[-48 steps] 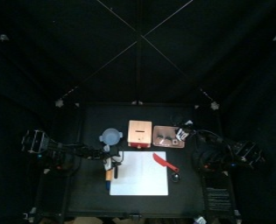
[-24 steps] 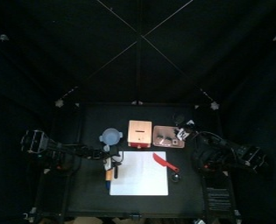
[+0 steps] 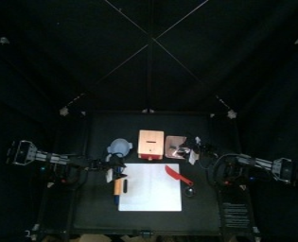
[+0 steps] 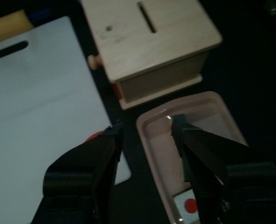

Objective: Place sushi on board then cut the sushi with the knife then place the pieces on the plate
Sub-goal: Place the 4 sushi pieces on the plate

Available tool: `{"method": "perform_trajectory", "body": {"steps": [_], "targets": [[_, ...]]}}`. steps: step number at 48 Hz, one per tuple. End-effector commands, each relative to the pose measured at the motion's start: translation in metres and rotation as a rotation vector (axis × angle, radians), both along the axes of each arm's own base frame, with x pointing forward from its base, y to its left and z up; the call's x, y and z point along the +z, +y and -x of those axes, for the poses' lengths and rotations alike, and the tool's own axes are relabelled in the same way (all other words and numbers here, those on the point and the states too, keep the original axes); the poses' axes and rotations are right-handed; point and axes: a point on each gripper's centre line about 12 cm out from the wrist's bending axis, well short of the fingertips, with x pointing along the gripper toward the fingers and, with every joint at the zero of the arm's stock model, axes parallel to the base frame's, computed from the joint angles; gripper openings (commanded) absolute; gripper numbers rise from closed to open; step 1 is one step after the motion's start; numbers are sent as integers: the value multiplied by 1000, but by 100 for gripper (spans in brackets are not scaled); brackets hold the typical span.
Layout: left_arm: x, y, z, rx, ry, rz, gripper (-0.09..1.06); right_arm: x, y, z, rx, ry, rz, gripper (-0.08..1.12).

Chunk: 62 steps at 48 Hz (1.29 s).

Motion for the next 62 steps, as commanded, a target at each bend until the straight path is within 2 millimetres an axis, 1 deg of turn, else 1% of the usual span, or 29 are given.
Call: {"method": "perform_trajectory", "body": {"steps": [1, 6, 12, 21, 27, 37, 40, 45, 47, 54, 62], "targets": [[0, 5, 11, -1, 31, -14, 90, -9, 13, -11, 59, 19, -9, 83], [-7, 7, 24, -22, 114, -37, 90, -22, 19, -19, 94, 63, -19, 83], [-16, 10, 43, -63, 237, -86, 90, -31, 23, -27, 121, 102, -23, 83], [-22, 12, 70, -94, 390, -122, 90, -38, 26, -28, 146, 133, -12, 83], [-15, 13, 75, -100, 363, -149, 90, -46, 28, -22, 157, 174, -15, 83], [-9, 13, 80, -100, 355, -155, 90, -62, 32, -9, 171, 251, -42, 83], [-12, 13, 85, -101, 392, -148, 90, -66, 34, -3, 177, 280, -54, 83], [-23, 10, 99, -107, 501, -117, 90, -70, 37, 4, 187, 319, -66, 83], [-26, 10, 102, -107, 513, -108, 90, -72, 38, 6, 191, 335, -70, 83], [-27, 9, 101, -104, 495, -101, 90, -79, 40, 15, 211, 390, -70, 83], [-27, 10, 101, -98, 495, -100, 90, -86, 46, 28, 230, 476, -109, 83]]}}
